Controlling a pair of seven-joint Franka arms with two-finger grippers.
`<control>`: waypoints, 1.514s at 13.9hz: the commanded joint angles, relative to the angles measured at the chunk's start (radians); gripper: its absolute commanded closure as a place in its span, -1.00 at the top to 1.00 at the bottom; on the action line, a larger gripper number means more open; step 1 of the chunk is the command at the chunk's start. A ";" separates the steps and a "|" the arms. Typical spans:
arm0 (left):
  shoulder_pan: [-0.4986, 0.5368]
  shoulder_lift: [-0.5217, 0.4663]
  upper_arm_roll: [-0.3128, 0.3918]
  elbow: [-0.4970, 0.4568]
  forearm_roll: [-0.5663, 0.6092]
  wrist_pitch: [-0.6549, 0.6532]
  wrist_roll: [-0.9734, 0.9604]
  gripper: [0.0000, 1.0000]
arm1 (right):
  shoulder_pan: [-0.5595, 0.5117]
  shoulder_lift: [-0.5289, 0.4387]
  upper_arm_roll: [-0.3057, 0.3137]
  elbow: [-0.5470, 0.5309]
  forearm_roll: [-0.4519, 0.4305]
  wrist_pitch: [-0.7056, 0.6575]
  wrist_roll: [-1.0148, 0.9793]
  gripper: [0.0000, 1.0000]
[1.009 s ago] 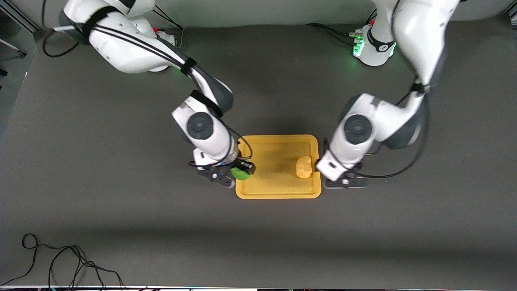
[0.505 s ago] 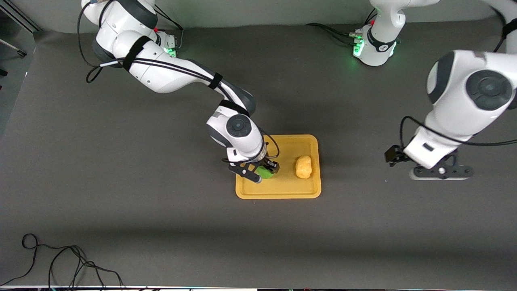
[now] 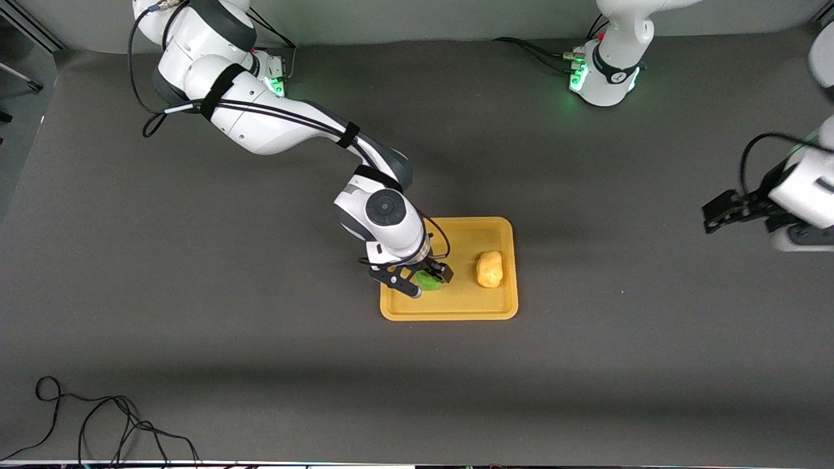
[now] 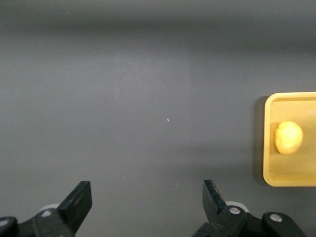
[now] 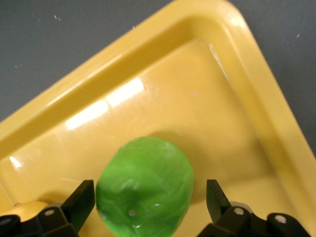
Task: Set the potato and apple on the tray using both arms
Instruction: 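Open the right gripper on the apple and return both arms to rest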
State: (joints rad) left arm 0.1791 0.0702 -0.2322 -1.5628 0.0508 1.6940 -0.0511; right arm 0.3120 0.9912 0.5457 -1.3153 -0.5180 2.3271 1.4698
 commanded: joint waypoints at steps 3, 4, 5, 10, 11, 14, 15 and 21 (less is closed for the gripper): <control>-0.001 0.011 -0.009 0.026 -0.017 -0.047 0.013 1.00 | -0.124 -0.244 0.065 -0.044 0.034 -0.361 -0.277 1.00; 0.000 0.011 -0.007 0.015 -0.017 -0.044 0.014 1.00 | -0.154 -0.299 0.066 -0.042 0.109 -0.443 -0.360 1.00; 0.003 0.013 -0.006 0.010 -0.017 -0.033 0.014 1.00 | -0.187 -0.365 0.059 -0.044 0.201 -0.495 -0.461 1.00; 0.003 0.014 -0.007 0.009 -0.017 -0.031 0.013 1.00 | -0.217 -0.604 -0.205 -0.157 0.369 -0.631 -0.782 1.00; 0.003 0.014 -0.007 0.009 -0.017 -0.030 0.013 1.00 | -0.218 -0.653 -0.261 -0.191 0.427 -0.617 -0.827 1.00; 0.003 0.016 -0.007 0.009 -0.017 -0.031 0.013 1.00 | -0.215 -0.796 -0.473 -0.318 0.487 -0.552 -1.130 1.00; 0.003 0.016 -0.007 0.007 -0.017 -0.031 0.013 1.00 | -0.215 -0.825 -0.527 -0.329 0.498 -0.554 -1.154 1.00; 0.003 0.011 -0.007 0.007 -0.017 -0.040 0.013 1.00 | -0.217 -0.884 -0.656 -0.311 0.503 -0.632 -1.206 1.00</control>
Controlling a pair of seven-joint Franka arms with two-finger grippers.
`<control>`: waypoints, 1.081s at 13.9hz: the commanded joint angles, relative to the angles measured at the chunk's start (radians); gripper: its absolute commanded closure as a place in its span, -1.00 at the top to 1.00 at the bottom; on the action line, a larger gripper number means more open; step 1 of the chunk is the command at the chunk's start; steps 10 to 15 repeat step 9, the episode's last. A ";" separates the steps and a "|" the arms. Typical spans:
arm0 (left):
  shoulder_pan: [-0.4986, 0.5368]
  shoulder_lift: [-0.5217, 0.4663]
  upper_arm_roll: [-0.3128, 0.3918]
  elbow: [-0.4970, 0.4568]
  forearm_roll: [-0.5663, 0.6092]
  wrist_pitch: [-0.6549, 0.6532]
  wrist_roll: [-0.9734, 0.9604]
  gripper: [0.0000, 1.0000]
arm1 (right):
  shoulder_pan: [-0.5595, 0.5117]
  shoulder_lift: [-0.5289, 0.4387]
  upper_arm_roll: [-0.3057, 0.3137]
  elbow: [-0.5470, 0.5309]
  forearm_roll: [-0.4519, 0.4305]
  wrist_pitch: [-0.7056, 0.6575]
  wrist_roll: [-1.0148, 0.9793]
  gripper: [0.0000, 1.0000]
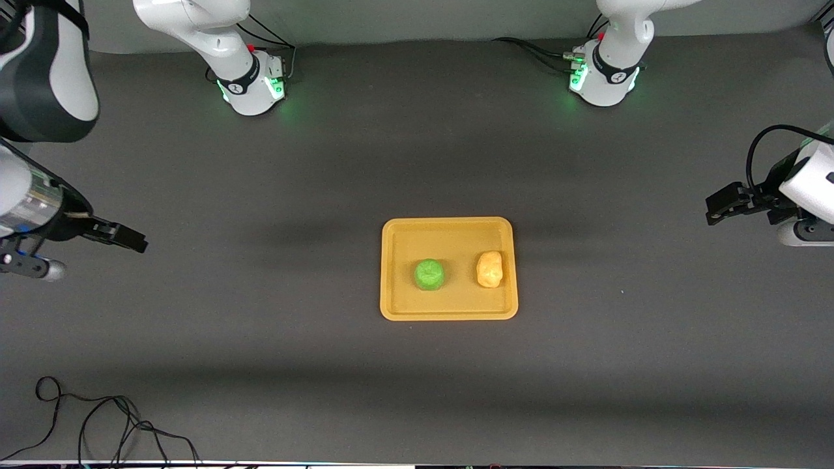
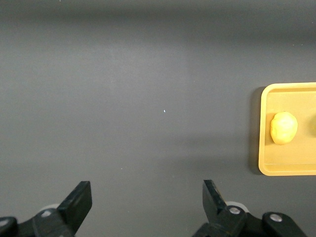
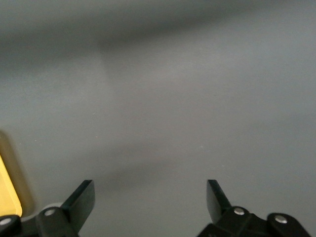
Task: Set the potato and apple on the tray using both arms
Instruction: 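Open the right gripper on the apple and return both arms to rest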
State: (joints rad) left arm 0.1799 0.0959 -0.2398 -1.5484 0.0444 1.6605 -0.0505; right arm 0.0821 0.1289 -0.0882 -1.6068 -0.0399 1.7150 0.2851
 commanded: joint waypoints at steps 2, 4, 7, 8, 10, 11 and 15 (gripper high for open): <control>0.001 -0.016 0.000 -0.007 -0.011 -0.011 0.012 1.00 | 0.012 -0.026 -0.033 -0.018 0.083 -0.020 -0.041 1.00; 0.003 -0.021 0.000 -0.007 -0.011 -0.014 0.012 1.00 | 0.015 -0.044 -0.045 -0.013 0.087 -0.023 -0.069 1.00; 0.000 -0.021 -0.001 -0.007 -0.011 -0.018 0.011 1.00 | 0.015 -0.046 -0.044 0.033 0.087 -0.070 -0.067 1.00; -0.002 -0.022 -0.001 -0.007 -0.009 -0.016 0.011 1.00 | 0.015 -0.046 -0.044 0.045 0.087 -0.096 -0.069 1.00; 0.000 -0.021 0.000 -0.007 -0.009 -0.016 0.011 1.00 | 0.015 -0.046 -0.042 0.048 0.084 -0.107 -0.072 1.00; 0.000 -0.021 0.000 -0.007 -0.009 -0.016 0.011 1.00 | 0.015 -0.046 -0.042 0.048 0.084 -0.107 -0.072 1.00; 0.000 -0.021 0.000 -0.007 -0.009 -0.016 0.011 1.00 | 0.015 -0.046 -0.042 0.048 0.084 -0.107 -0.072 1.00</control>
